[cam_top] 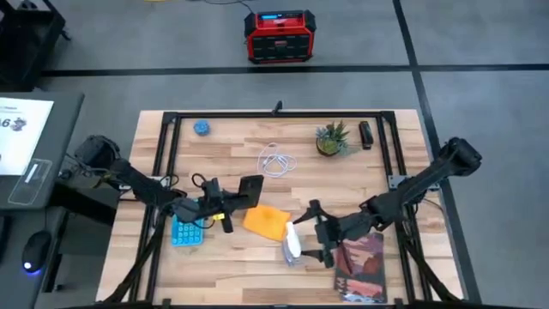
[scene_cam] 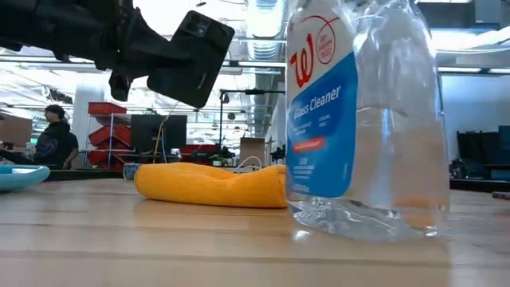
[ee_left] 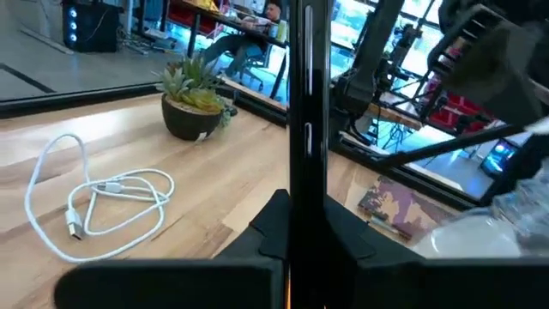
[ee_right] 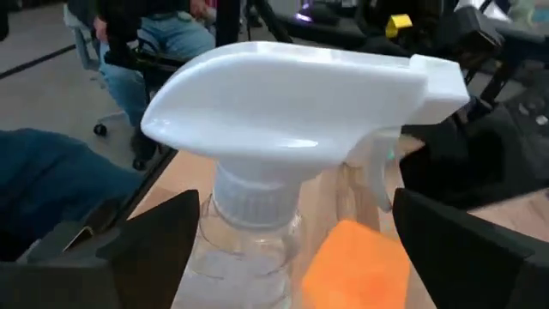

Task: Apply microfiber cloth
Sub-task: Spray the black cellphone

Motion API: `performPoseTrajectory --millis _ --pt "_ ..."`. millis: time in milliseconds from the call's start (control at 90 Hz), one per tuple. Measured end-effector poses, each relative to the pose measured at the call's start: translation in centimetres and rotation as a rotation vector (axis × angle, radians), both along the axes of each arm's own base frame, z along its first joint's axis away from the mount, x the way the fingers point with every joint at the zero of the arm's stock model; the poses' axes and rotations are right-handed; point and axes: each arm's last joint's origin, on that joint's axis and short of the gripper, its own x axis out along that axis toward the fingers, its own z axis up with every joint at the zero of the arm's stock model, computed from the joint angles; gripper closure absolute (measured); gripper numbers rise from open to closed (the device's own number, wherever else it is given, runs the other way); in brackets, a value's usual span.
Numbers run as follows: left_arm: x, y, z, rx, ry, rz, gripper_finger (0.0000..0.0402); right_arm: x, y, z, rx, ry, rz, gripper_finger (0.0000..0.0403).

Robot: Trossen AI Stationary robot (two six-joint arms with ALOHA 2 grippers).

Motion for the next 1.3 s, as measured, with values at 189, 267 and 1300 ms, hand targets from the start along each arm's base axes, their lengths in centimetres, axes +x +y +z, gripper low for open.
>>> performPoseTrajectory --millis 189,267,1300 --pt "1.4 -0.1 1.9 0.060 -0.009 -0.030 0.0391 0.3 -0.1 0.0 0.050 -0.009 -0.019 0.0031" --pt "1.7 0.0 2.4 0.075 -0.015 -0.022 0.0391 0.3 -0.1 0.0 0.065 -0.009 -0.022 0.0031" --pt "12.6 1.6 4.5 0.195 -0.100 -0.209 0.0391 0.5 0.8 -0.5 0.143 -0.001 -0.002 0.0070"
